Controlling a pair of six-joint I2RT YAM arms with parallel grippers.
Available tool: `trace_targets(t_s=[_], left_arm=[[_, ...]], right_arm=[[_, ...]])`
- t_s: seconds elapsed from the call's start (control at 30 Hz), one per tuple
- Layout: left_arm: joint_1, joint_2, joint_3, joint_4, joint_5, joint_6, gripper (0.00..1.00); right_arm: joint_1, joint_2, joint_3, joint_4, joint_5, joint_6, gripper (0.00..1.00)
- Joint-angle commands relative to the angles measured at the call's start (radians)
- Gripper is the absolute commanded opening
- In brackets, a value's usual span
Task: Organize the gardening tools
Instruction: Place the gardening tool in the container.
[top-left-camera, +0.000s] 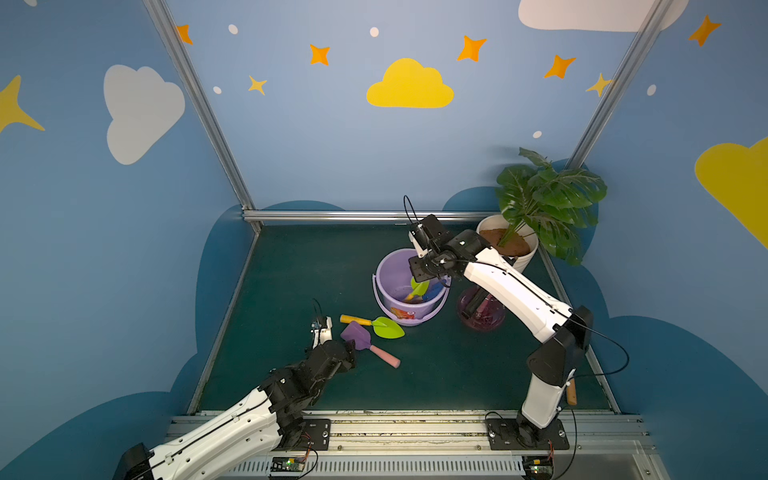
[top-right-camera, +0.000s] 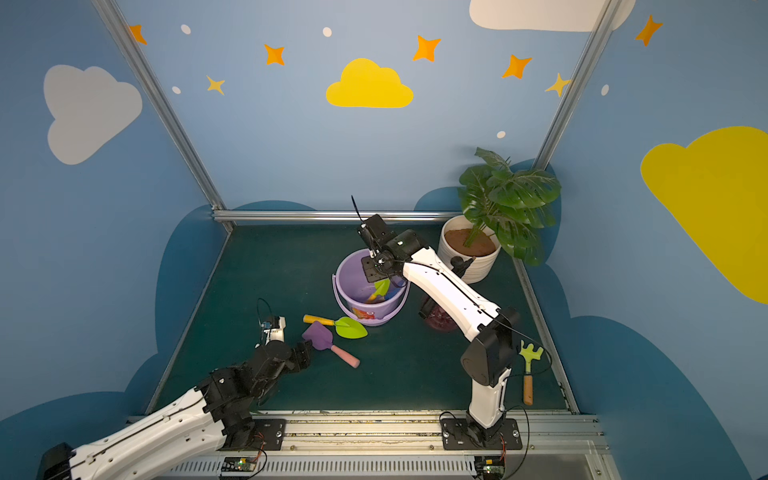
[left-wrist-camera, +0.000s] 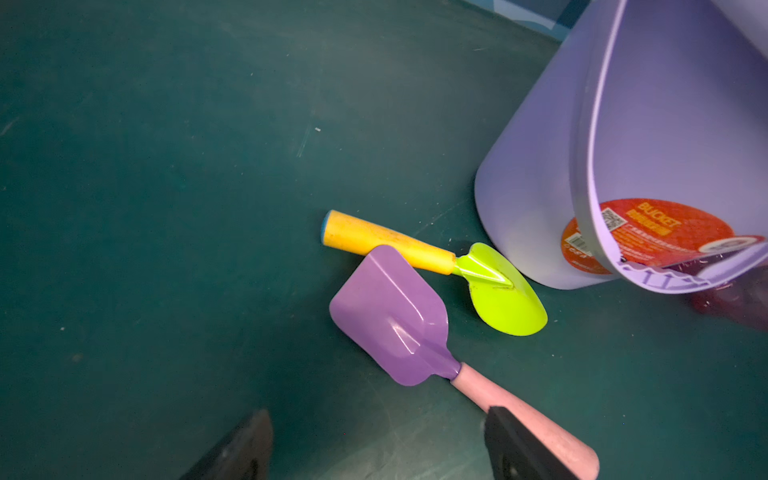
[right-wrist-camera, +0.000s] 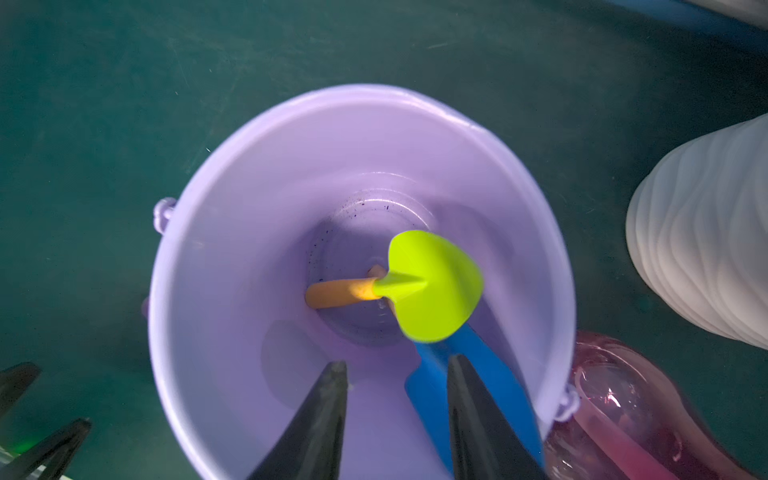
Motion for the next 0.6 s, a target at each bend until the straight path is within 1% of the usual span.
trace_targets(t_s=[0.0,0.17,0.33,0.43,0.57], left_arm=[[0.032,-0.016,-0.024,-0.042,0.045,-0.117,0.85],[0.083,-0.033,-0.072,-0.012,0.097,-0.192,0.84],[0.159,-0.038,-0.144,0.101,0.187,-0.241,0.79],[0.194,-0.026,-0.163,0.145,0.208,-0.248,0.76],[0.221,-0.011,-0.179,0.206,0.226,-0.236,0.74]], right_arm=[[-0.008,-0.068,-0.021,-0.02,-0.002,0.01,0.44],[-0.009,-0.114,-0.046,-0.014,-0.009,0.013,0.44],[-0.009,-0.16,-0.111,0.056,-0.041,-0.018,0.44],[-0.009,-0.181,-0.142,0.09,-0.043,-0.022,0.43],[-0.01,-0.186,-0.146,0.094,-0.041,-0.022,0.42]])
